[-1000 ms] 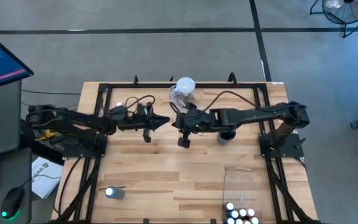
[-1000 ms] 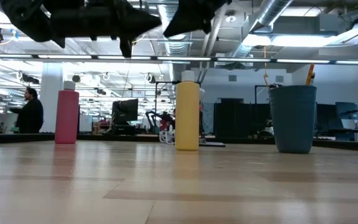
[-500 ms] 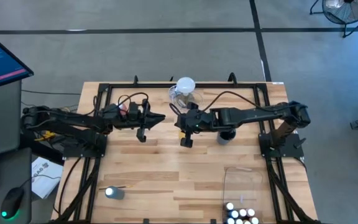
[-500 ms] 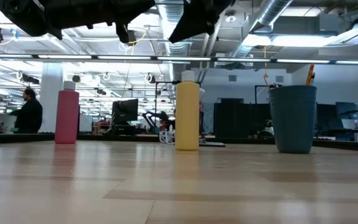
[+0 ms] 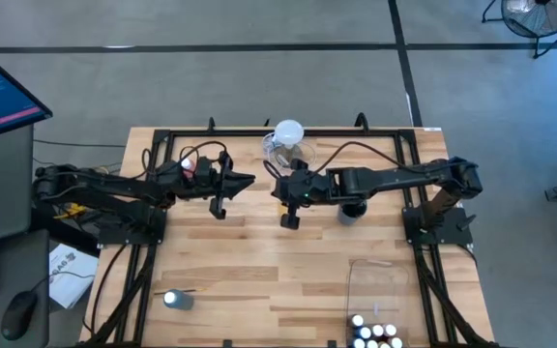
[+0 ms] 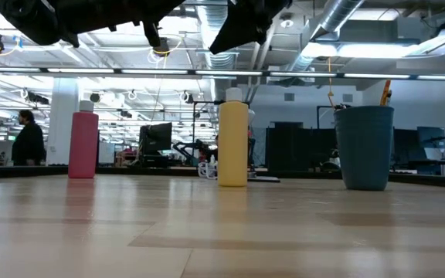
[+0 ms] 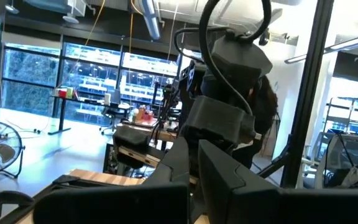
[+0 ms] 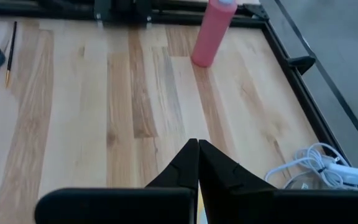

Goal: Pick & Place Paint Supplies
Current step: Put the large yellow paint bottle into the bin

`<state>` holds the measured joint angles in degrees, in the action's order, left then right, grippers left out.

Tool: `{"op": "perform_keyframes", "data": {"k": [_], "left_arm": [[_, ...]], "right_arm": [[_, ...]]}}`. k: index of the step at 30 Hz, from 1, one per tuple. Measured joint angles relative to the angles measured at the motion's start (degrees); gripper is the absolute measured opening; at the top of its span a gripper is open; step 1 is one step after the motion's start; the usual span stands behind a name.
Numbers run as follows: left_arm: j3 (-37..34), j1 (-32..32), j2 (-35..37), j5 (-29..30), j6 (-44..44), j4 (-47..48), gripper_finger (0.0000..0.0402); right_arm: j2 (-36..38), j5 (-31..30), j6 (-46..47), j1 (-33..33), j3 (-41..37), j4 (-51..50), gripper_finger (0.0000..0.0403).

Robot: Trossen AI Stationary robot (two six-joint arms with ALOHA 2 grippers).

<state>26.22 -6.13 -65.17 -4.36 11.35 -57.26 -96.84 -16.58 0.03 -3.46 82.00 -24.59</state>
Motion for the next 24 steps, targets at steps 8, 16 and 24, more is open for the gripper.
{"op": "perform_keyframes", "data": {"k": [8, 16, 24], "left_arm": [[0.02, 0.02, -0.02, -2.14, 0.04, -0.38, 0.0000], [0.04, 0.01, -0.02, -2.13, 0.04, -0.76, 0.0000], [0.04, 0.00, -0.02, -2.12, 0.04, -1.18, 0.0000]], "right_arm": [[1.01, 5.86, -0.49, 2.14, -2.08, 11.60, 0.0000], [12.68, 14.97, 0.46, 4.03, -17.88, 28.84, 0.0000], [32.58, 15.46, -0.02, 7.51, -42.35, 50.93, 0.0000]]}}
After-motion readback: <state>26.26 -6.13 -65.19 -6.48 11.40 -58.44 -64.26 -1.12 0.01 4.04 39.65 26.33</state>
